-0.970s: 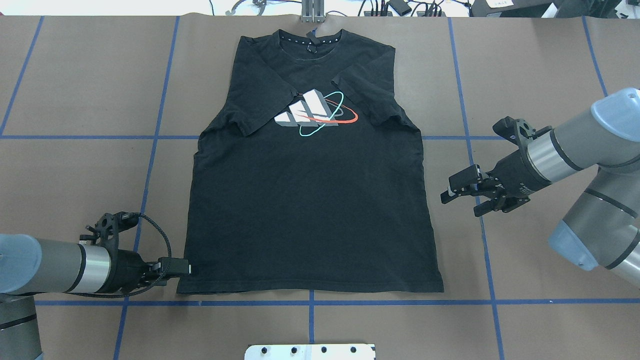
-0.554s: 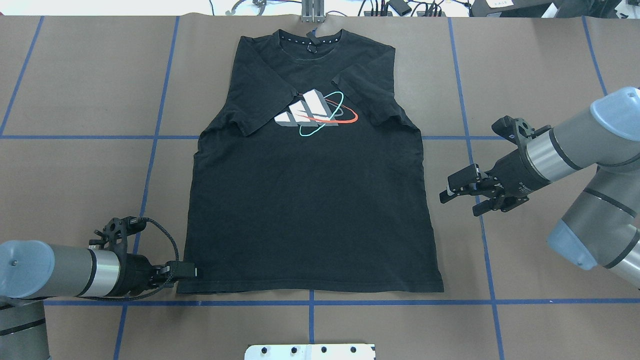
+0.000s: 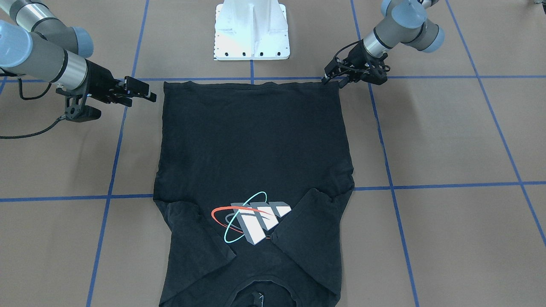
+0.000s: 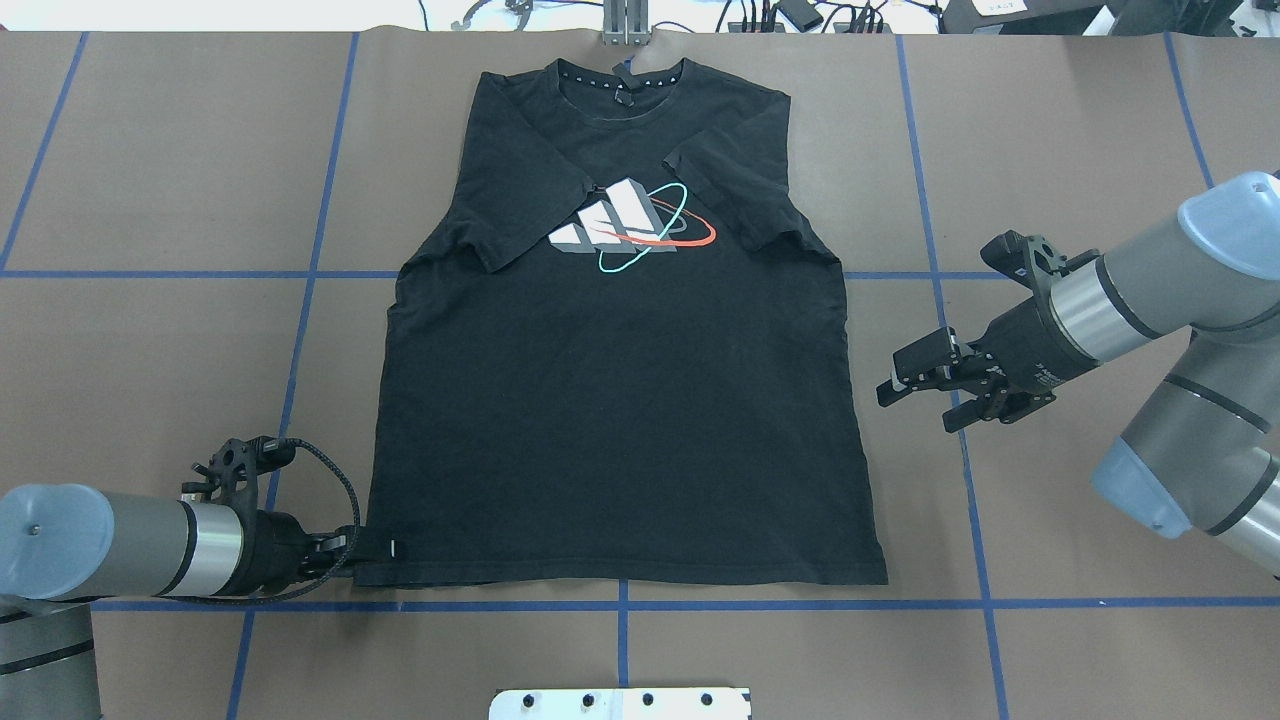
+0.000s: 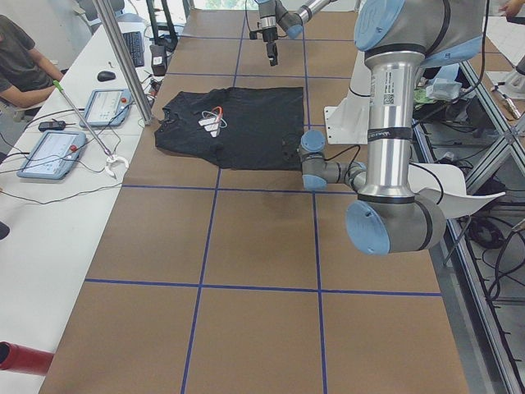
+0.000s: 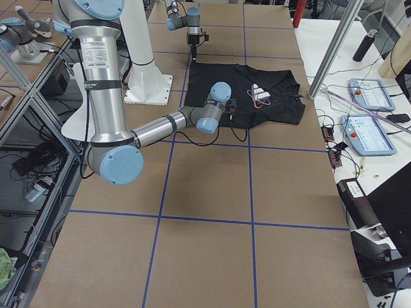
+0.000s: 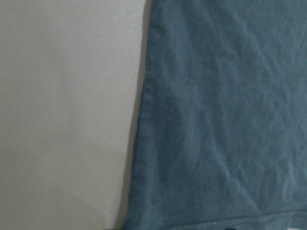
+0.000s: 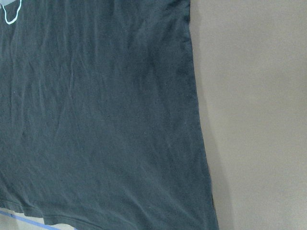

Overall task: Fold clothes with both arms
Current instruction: 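Lower the right gripper onto its hem corner while the left gripper grasps its corner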

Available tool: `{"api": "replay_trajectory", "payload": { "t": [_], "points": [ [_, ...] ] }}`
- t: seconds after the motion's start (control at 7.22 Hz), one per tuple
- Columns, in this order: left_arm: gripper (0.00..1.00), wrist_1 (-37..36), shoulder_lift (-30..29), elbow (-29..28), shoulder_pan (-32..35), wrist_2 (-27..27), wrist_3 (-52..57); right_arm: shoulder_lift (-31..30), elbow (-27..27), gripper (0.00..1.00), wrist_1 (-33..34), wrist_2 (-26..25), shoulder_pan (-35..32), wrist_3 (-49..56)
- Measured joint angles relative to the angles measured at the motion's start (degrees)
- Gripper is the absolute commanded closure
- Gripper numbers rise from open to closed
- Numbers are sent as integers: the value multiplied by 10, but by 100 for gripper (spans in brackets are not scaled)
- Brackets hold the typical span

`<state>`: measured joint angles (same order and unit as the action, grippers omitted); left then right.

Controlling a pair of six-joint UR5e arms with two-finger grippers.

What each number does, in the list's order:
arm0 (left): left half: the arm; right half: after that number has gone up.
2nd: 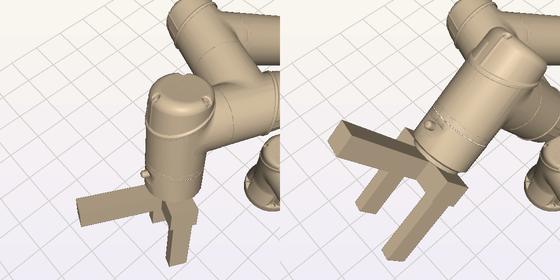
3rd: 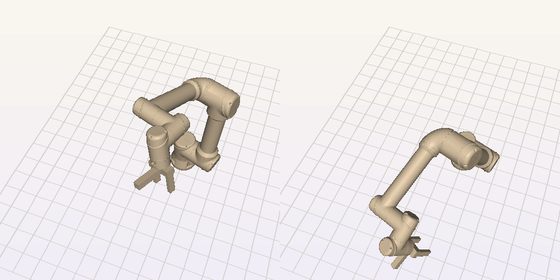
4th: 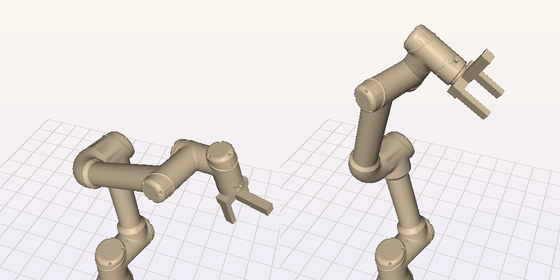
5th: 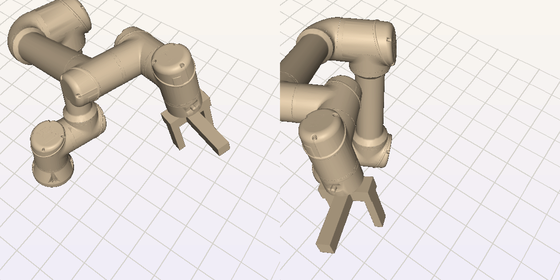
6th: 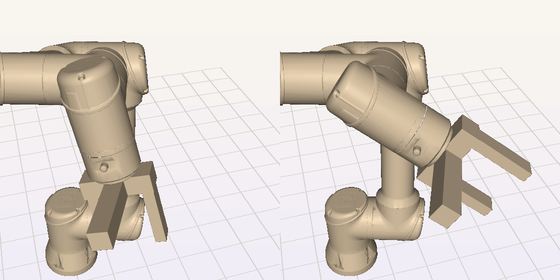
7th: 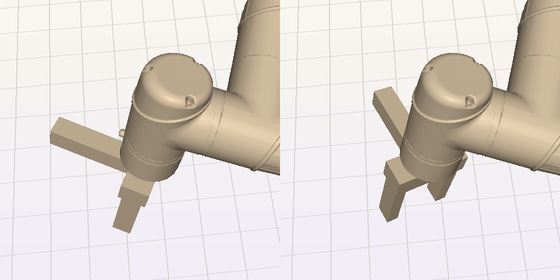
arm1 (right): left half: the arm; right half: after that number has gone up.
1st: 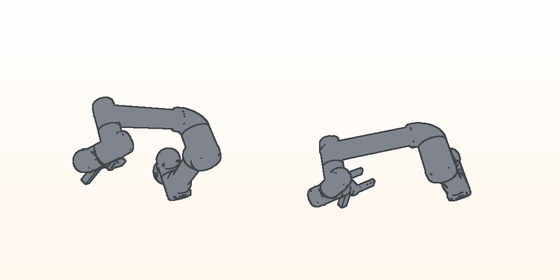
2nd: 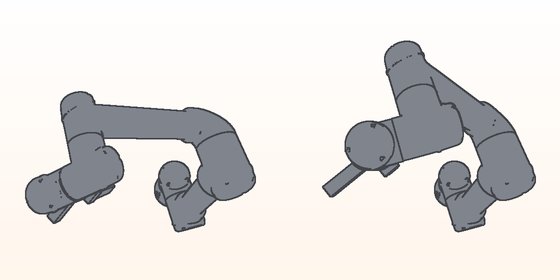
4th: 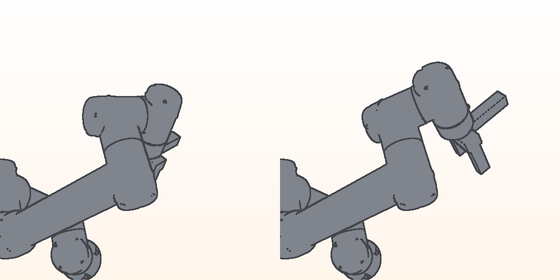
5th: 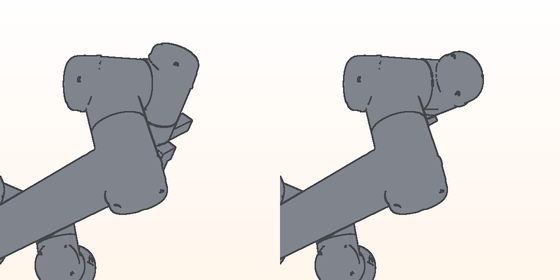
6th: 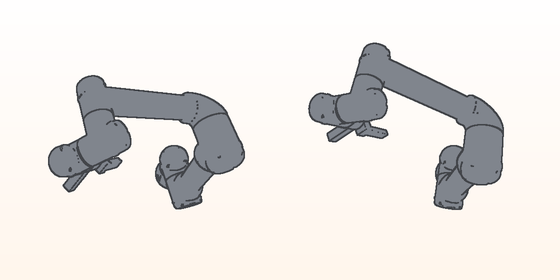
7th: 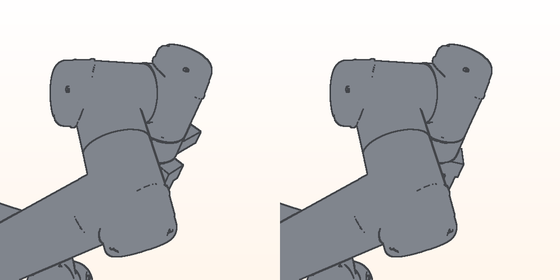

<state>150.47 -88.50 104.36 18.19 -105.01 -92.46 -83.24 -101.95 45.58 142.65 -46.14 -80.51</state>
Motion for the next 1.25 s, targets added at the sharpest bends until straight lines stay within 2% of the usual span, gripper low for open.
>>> {"api": "replay_trajectory", "payload": {
  "t": [0.14, 0.28, 0.55, 0.69, 1.25],
  "points": [
    [20, 0, 0, -1, -2, 0, 0, 0, 0, 0, 0, 0, 0, 0],
    [27, 0, 0, -1, -3, 1, 0, 1, 0, 0, 0, 0, 0, 0],
    [83, 0, 0, -1, -4, 0, 0, 1, 0, 0, 0, 0, 0, 0],
    [100, 0, 0, 1, -4, -2, -1, 1, 1, 0, 0, 0, 0, 0],
    [100, 1, 1, 17, -4, -5, -37, -1, 2, 0, 0, -3, 3, 0]
  ]
}}
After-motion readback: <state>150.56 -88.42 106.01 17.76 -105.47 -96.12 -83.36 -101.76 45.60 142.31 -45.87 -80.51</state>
